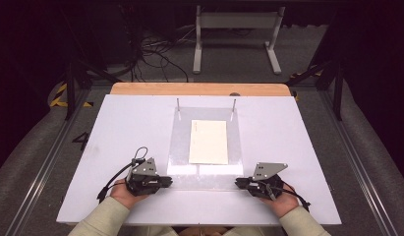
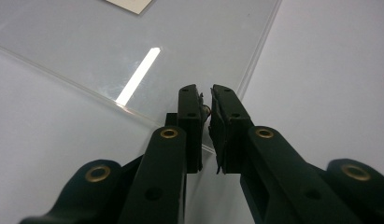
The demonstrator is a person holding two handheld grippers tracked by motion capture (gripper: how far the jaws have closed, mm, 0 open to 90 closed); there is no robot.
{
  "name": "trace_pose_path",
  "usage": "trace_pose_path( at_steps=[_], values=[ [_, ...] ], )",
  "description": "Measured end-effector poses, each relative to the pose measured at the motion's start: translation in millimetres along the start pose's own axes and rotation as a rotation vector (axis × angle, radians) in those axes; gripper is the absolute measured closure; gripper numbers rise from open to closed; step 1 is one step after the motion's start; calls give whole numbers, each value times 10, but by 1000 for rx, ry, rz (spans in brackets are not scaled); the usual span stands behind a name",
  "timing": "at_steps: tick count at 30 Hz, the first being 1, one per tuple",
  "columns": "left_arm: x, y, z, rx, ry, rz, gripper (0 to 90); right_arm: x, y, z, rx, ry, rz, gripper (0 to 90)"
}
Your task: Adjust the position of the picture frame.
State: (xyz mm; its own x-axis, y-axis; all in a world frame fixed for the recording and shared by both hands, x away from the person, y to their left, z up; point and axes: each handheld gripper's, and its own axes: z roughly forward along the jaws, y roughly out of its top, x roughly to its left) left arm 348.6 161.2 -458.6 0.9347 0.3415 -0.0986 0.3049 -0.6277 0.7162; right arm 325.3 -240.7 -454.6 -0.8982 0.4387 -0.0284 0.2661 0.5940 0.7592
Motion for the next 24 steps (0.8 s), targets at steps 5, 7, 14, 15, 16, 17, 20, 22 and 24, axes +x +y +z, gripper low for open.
trace_pose_path(
  at_steps=[5, 7, 14, 15, 16, 17, 20, 22, 24],
  values=[
    [-73, 24, 21, 11, -25, 30, 823, 29, -14, -36, 13, 25, -3, 828],
    [-122, 41, 32, 24, -48, 51, 823, 56, -29, -58, 16, 34, -7, 828],
    [-267, 71, 64, 53, -134, 71, 830, 221, -107, -176, 33, 52, -23, 829],
    [-292, 69, 61, 58, -140, 75, 830, 238, -113, -187, 33, 55, -21, 829],
    [-314, 69, 58, 66, -153, 84, 830, 261, -122, -203, 38, 60, -28, 829],
    [-333, 67, 53, 75, -158, 87, 830, 288, -130, -218, 42, 67, -31, 829],
    [-367, 63, 50, 79, -172, 96, 829, 332, -142, -240, 47, 76, -32, 829],
    [-395, 60, 45, 87, -191, 105, 830, 378, -152, -262, 57, 87, -43, 829],
    [-425, 53, 40, 96, -209, 104, 829, 414, -157, -274, 58, 97, -43, 829]
  ],
)
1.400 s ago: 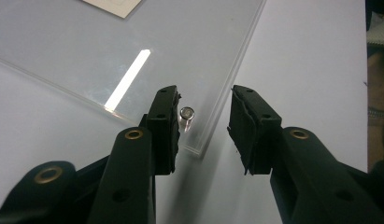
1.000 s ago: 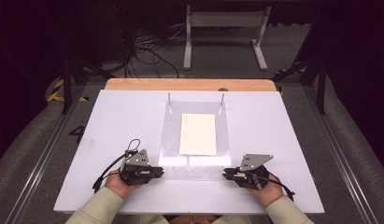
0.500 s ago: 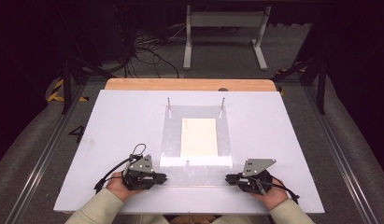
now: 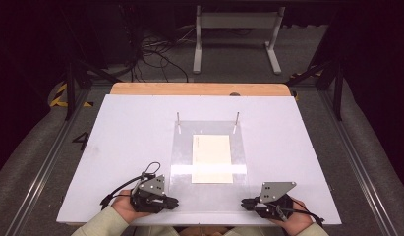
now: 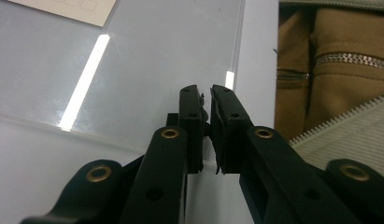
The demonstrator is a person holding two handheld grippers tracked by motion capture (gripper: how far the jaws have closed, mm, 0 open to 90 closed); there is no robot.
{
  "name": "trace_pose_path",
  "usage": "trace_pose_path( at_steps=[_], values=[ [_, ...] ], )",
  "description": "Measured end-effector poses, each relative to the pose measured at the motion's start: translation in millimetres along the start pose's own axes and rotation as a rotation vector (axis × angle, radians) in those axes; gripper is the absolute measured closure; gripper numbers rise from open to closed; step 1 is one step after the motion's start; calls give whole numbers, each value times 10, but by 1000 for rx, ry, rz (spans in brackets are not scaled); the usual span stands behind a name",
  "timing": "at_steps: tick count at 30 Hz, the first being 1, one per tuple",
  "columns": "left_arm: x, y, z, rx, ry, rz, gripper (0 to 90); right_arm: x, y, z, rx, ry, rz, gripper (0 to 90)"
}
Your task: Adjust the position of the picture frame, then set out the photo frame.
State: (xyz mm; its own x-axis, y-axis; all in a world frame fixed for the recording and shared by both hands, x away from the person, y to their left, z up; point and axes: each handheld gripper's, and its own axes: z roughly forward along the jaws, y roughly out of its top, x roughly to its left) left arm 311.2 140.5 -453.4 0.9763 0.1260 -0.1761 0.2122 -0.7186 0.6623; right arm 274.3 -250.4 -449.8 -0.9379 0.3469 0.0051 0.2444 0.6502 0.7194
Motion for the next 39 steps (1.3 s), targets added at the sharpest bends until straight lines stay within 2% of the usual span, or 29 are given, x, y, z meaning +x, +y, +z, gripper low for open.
trace_pose_path(
  at_steps=[7, 11, 12, 13, 14, 15, 18, 20, 23, 24, 28, 30, 32, 33, 34, 35, 36, 37, 39],
  values=[
    [-6, 5, -3, 16, -38, 10, 826, 79, -12, -19, 10, 13, -11, 830],
    [20, 8, -7, 26, -82, 0, 806, 104, -19, -18, 3, 30, -5, 826],
    [28, 13, -4, 26, -88, 3, 799, 103, -22, -19, 1, 30, -5, 813],
    [28, 21, -1, 25, -94, -8, 788, 97, -23, -20, 0, 39, -1, 764],
    [38, 29, 1, 25, -98, 6, 760, 79, -19, -23, -17, 51, 17, 675],
    [29, 36, -1, 17, -100, 1, 739, 66, -11, -35, -25, 44, 26, 668],
    [37, 51, -32, -10, -89, 5, 709, 35, 27, -144, -112, 4, 42, 635],
    [49, 55, -62, -35, -75, 3, 695, 17, 36, -191, -141, -25, 44, 620],
    [69, 55, -150, -108, -16, -19, 640, -13, 33, -246, -176, -64, 51, 588],
    [77, 51, -181, -132, 7, -15, 638, -22, 31, -258, -185, -72, 55, 578],
    [93, 23, -266, -224, 76, -49, 615, -76, 41, -294, -215, -117, 83, 544],
    [107, 12, -287, -252, 119, -66, 602, -114, 53, -304, -225, -108, 93, 550],
    [122, 3, -307, -274, 162, -75, 595, -130, 64, -306, -225, -120, 98, 537],
    [122, 3, -307, -274, 162, -75, 586, -130, 64, -306, -225, -120, 98, 537],
    [125, -5, -318, -291, 187, -85, 586, -145, 70, -302, -228, -123, 110, 525],
    [126, -19, -334, -307, 217, -92, 575, -185, 90, -312, -254, -134, 134, 527],
    [126, -19, -334, -307, 217, -92, 565, -185, 90, -312, -254, -134, 134, 527],
    [128, -38, -352, -312, 262, -95, 557, -215, 127, -333, -275, -154, 137, 525],
    [137, -57, -365, -325, 281, -110, 552, -245, 169, -346, -284, -163, 132, 521]
  ],
)
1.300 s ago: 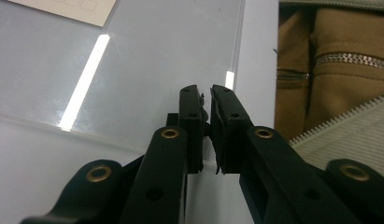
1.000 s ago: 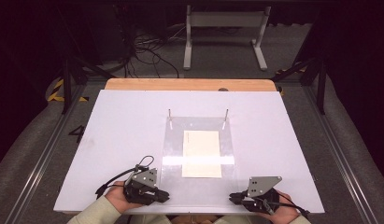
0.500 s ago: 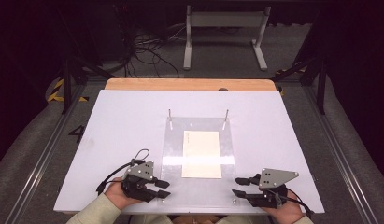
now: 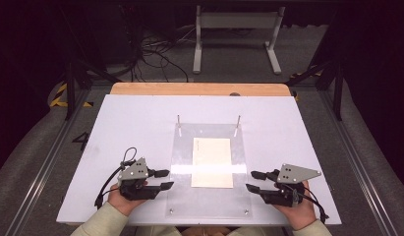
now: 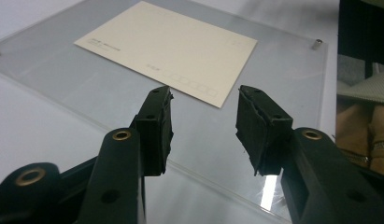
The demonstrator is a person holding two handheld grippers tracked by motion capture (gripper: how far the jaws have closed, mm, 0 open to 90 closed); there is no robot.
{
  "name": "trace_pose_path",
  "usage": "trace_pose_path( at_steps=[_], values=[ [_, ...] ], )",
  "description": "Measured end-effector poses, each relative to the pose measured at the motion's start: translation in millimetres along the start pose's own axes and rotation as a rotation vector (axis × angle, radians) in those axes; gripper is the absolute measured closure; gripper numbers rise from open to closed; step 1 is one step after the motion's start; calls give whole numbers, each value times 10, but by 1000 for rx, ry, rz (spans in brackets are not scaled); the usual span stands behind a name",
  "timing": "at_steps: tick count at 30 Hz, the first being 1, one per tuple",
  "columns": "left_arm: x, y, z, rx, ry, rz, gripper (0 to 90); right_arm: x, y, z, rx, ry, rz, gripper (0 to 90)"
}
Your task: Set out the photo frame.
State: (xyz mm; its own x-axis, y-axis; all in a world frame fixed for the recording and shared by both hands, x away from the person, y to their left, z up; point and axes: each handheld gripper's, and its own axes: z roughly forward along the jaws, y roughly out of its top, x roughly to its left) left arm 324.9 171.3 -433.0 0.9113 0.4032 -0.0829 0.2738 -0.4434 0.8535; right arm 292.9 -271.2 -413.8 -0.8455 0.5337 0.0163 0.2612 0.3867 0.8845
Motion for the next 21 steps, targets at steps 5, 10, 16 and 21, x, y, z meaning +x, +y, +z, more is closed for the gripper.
trace_pose_path(
  at_steps=[5, 10, 16, 21],
  values=[
    [29, -20, -47, -17, 46, -14, 527, -89, 145, 51, -4, -18, -18, 538],
    [51, -27, -60, -31, 69, -26, 484, -207, 307, 158, 8, -40, -19, 579],
    [90, -48, -85, -44, 95, -52, 458, -365, 497, 287, 13, -95, -9, 608],
    [105, -70, -127, -63, 102, -81, 460, -493, 617, 385, 27, -126, -8, 619]
  ],
)
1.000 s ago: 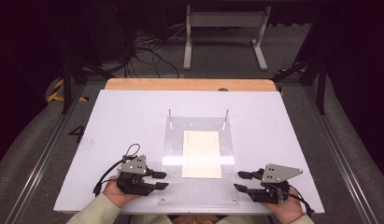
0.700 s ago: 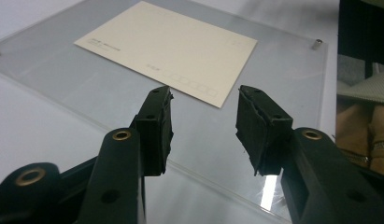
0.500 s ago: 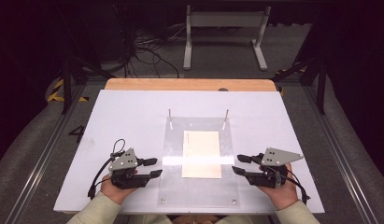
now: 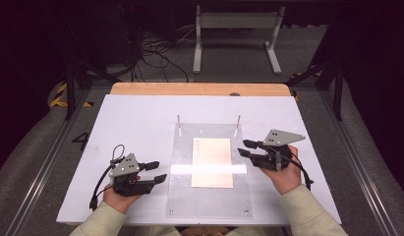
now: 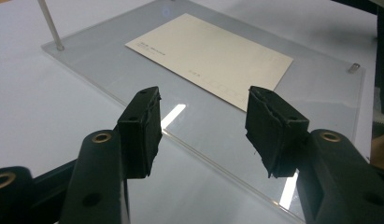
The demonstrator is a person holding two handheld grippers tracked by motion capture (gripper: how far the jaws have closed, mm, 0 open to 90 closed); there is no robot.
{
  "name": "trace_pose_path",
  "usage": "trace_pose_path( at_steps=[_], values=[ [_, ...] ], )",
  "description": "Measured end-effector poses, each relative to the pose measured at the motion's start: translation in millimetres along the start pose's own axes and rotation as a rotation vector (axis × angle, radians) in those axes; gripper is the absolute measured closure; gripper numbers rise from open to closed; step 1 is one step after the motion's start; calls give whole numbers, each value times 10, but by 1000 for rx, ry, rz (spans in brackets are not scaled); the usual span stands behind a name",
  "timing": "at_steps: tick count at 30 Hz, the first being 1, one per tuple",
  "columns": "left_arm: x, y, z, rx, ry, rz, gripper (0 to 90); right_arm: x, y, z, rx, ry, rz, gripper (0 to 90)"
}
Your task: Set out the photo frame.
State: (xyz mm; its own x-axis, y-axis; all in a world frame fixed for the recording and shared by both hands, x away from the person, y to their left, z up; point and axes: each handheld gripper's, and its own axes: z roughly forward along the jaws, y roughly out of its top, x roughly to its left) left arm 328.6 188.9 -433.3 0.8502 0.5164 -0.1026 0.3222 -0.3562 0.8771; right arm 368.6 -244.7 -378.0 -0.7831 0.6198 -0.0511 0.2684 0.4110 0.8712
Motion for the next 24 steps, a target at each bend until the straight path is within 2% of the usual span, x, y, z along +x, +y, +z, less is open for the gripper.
trace_pose_path(
  at_steps=[1, 2, 4, 6, 7, 9, 10, 15, 17, 24],
  values=[
    [6, -9, -9, -9, -7, -17, 460, -28, 27, 32, 4, -3, 0, 625],
    [19, -26, -12, -23, -26, -52, 461, -88, 82, 107, 14, -15, 4, 629],
    [32, -40, -11, -22, -26, -62, 461, -143, 122, 177, 15, -24, 12, 630],
    [34, -46, -11, -16, -21, -62, 461, -175, 137, 211, 16, -28, 24, 631],
    [37, -54, -6, -14, -18, -65, 461, -240, 166, 280, 24, -42, 47, 630],
    [37, -57, -7, -10, -19, -65, 461, -266, 174, 303, 27, -52, 52, 626],
    [31, -60, -12, -5, -12, -59, 462, -348, 186, 356, 24, -77, 79, 623],
    [21, -60, -10, -4, -6, -56, 463, -524, 179, 452, 24, -159, 153, 576],
    [24, -60, -8, -1, -6, -52, 463, -583, 180, 506, 40, -190, 156, 584],
    [29, -64, -3, 2, -11, -59, 463, -743, 175, 682, 82, -250, 155, 642]
  ],
)
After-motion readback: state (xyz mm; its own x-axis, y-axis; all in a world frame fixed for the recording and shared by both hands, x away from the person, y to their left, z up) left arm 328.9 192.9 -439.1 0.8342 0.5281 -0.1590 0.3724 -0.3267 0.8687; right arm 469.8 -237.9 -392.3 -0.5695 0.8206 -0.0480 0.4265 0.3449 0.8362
